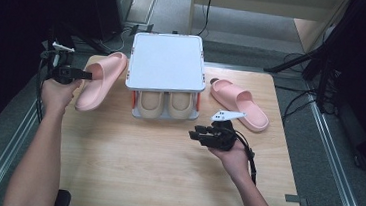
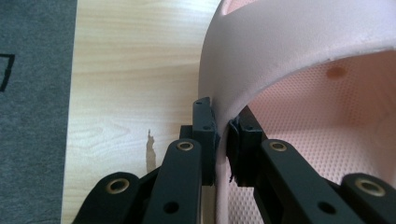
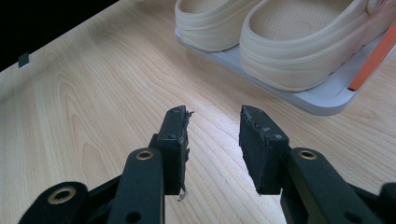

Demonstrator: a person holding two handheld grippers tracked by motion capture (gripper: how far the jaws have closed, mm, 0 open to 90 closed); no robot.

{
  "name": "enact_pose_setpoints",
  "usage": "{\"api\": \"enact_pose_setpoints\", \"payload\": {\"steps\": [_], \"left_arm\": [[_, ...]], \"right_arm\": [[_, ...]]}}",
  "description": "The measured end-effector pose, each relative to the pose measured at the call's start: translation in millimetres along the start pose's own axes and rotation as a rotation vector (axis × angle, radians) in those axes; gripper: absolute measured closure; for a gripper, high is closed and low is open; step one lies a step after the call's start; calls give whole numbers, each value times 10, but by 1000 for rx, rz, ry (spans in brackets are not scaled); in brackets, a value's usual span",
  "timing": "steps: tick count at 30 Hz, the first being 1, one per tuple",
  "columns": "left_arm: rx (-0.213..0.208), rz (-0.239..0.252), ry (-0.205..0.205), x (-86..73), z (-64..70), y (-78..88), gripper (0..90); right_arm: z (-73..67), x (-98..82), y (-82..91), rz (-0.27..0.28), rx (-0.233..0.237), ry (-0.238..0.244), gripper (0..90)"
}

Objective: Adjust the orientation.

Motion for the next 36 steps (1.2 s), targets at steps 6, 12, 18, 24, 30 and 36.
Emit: {"api": "enact_pose_setpoints", "payload": {"steps": [6,12,18,24,30,36], "left_arm": [[8,-16,-9,154,51,61,832],[4,-12,-19,341,107,168,831],[22,-3,-45,556,179,275,829],[20,15,-52,808,303,381,829],[-4,13,-79,1034,516,369,829],[-15,0,-118,1178,767,290,828]], "right_arm": [[0,-5,-3,-3,-2,1,629],[-4,-6,-4,-3,0,3,629],[-1,3,8,1,6,-1,629],[8,10,9,7,7,0,629],[10,19,25,11,8,1,628],[11,24,44,13,7,4,627]]}}
Point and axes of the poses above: each handheld gripper's, and its own axes: y roughly backward along the jaws, x roughly out of its top, z roughly to its right, the point moved 10 cm from there along -y, roughly forward along the jaws, and after that the axes turned 14 degrees about -y, right-handed, at the moved point
